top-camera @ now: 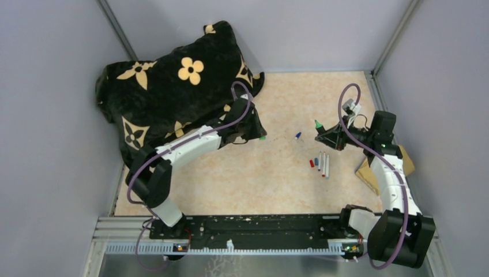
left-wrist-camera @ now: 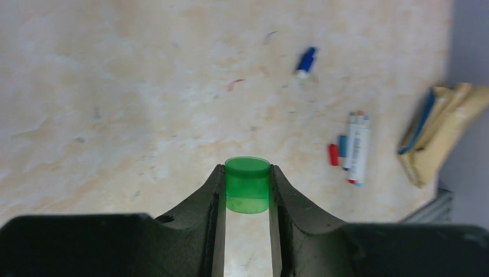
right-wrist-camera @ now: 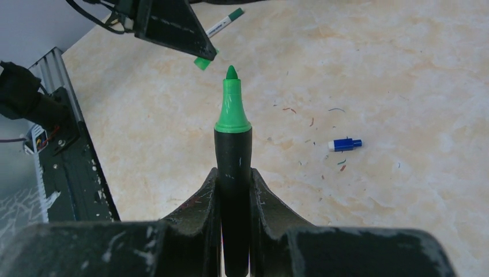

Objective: Insert the pens into the pen caps
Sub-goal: Insert the pen cap onto the pen.

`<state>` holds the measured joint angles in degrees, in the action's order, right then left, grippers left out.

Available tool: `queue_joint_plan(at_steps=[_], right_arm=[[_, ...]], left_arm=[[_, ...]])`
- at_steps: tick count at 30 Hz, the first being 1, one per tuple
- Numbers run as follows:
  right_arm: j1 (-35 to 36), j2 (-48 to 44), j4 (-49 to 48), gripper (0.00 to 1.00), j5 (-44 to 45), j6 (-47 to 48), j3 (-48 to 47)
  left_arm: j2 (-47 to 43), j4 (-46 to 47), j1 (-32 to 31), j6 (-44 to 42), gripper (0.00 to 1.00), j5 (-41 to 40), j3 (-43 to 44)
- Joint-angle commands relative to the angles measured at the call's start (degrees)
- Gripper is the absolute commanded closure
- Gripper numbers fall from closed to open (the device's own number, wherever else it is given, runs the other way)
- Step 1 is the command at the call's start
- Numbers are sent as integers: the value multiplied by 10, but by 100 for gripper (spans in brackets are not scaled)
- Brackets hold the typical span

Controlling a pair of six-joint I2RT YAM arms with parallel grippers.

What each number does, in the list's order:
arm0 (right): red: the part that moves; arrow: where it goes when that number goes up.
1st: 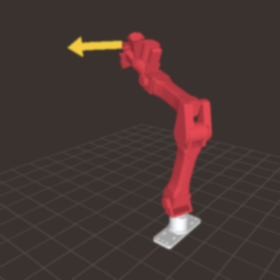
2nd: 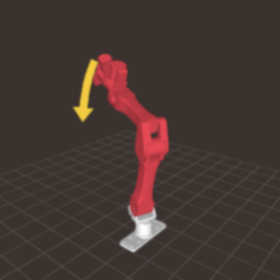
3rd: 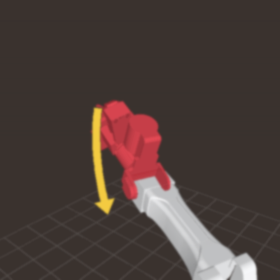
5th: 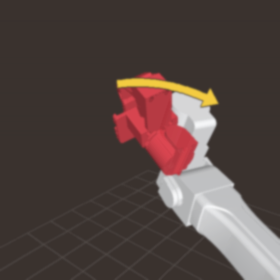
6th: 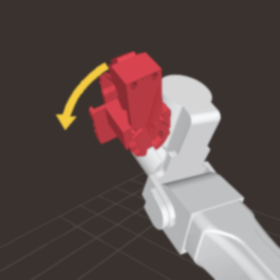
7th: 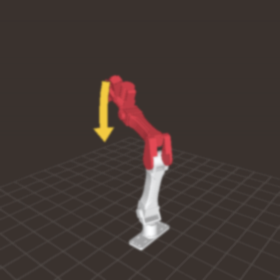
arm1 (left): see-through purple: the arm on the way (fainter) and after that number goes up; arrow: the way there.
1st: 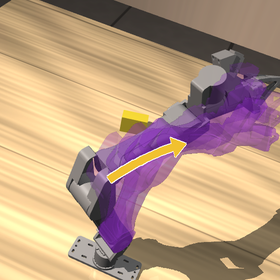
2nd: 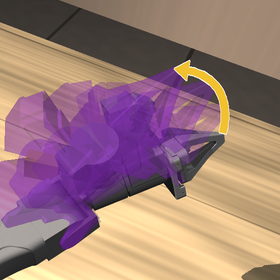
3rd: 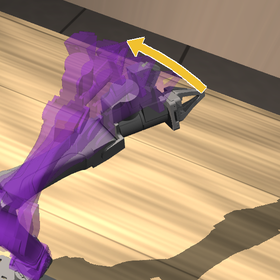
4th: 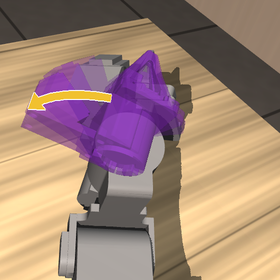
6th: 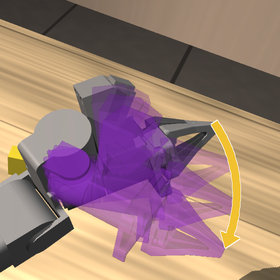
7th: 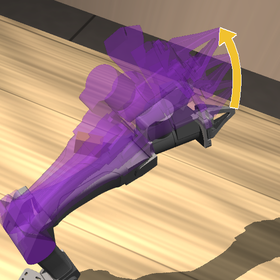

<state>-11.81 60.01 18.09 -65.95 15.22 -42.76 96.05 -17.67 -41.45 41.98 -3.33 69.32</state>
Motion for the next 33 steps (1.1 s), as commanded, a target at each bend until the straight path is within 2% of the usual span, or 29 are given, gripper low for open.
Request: queue_joint_plan(at_steps=[1, 8, 13, 17, 21, 25, 33], right_arm=[[15, -11, -53, 100, -47, -21, 11], [96, -4, -106, 100, -28, -56, 39], [170, 17, -112, 100, 14, -49, 46], [209, 24, -128, 100, 60, -53, 54], [232, 26, -161, 100, 109, -79, 64], [239, 29, -199, 100, 113, -124, 75], [246, 53, -223, 100, 124, -175, 77]], left_arm=[[-45, 165, 2, 31, 100, 110, -48], [-84, 366, 2, 129, 100, 169, -127], [-81, 430, -4, 184, 100, 148, -145], [-82, 434, -20, 197, 100, 95, -143], [-85, 389, -48, 204, 100, -8, -125], [-79, 345, -76, 204, 100, -77, -102], [-71, 317, -98, 203, 100, -124, -79]])
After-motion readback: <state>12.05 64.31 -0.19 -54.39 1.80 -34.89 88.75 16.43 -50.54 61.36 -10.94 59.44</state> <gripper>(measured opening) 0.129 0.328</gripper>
